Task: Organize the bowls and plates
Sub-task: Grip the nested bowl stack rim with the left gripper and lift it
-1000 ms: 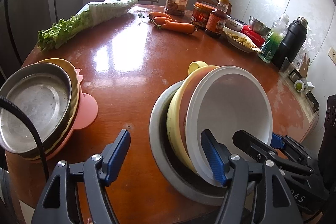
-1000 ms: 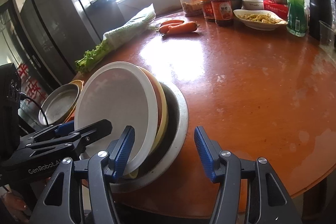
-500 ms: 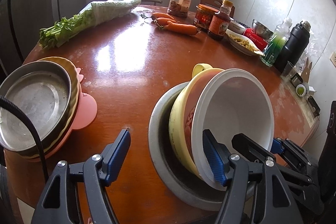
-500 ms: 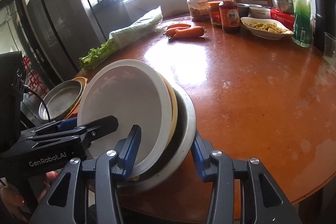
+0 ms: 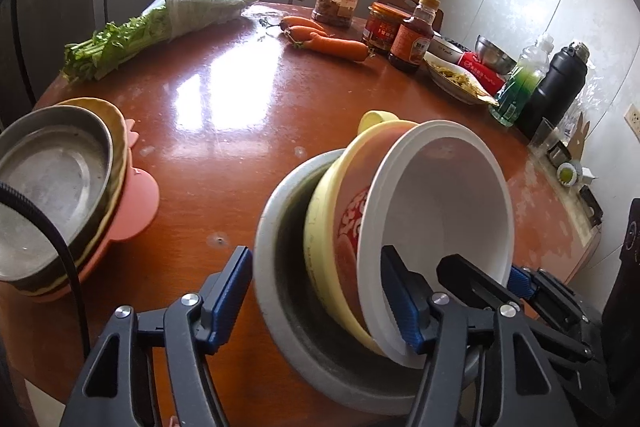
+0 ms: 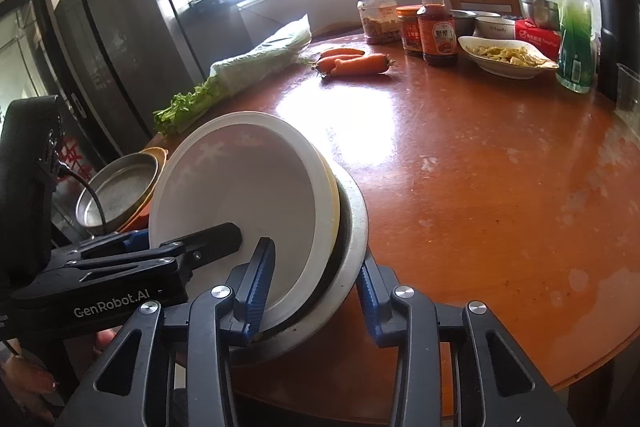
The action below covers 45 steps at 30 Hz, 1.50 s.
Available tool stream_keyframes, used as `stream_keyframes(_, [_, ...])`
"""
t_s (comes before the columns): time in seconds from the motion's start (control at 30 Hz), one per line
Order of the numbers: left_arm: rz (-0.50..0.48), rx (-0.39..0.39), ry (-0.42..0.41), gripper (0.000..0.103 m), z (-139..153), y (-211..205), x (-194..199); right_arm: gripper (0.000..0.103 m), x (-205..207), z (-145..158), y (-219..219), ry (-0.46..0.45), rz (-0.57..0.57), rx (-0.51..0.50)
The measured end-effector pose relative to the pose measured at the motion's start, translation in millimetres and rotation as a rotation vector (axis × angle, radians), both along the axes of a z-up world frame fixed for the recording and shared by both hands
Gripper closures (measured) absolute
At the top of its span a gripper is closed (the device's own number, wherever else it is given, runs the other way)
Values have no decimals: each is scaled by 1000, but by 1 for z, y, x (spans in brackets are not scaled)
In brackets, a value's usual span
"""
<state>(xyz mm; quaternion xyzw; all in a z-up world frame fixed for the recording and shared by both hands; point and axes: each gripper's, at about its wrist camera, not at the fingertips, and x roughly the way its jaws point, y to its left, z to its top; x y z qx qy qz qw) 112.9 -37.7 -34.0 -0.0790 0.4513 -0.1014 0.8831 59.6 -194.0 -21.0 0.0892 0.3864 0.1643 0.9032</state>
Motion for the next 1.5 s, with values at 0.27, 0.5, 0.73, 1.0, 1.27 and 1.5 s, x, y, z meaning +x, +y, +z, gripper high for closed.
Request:
stream_keyframes(0.27, [-10,-18,0,49,0,-4,0,64,0,1,-2,3,-1,6])
stream_keyframes(0.5, [-10,-18,-5,49,1,-4,-3,64,-1,2,-3,1,-5,7])
stream_keyframes(0.73, [-2,-9,-20,49,5,-3,-7,64,-2,4,-3,-4,0,15])
stream_keyframes(1.0, [6,-5,-37,50,8,0,-12,64,-3,2,0,0,9,20])
stream_keyframes(1.27, [12,-2,-58,50,16,6,-16,64,-4,8,6,-13,21,17])
stream_keyframes(1.5, [31,-1,-101,50,30,21,-24,64,-6,20,17,-39,42,12])
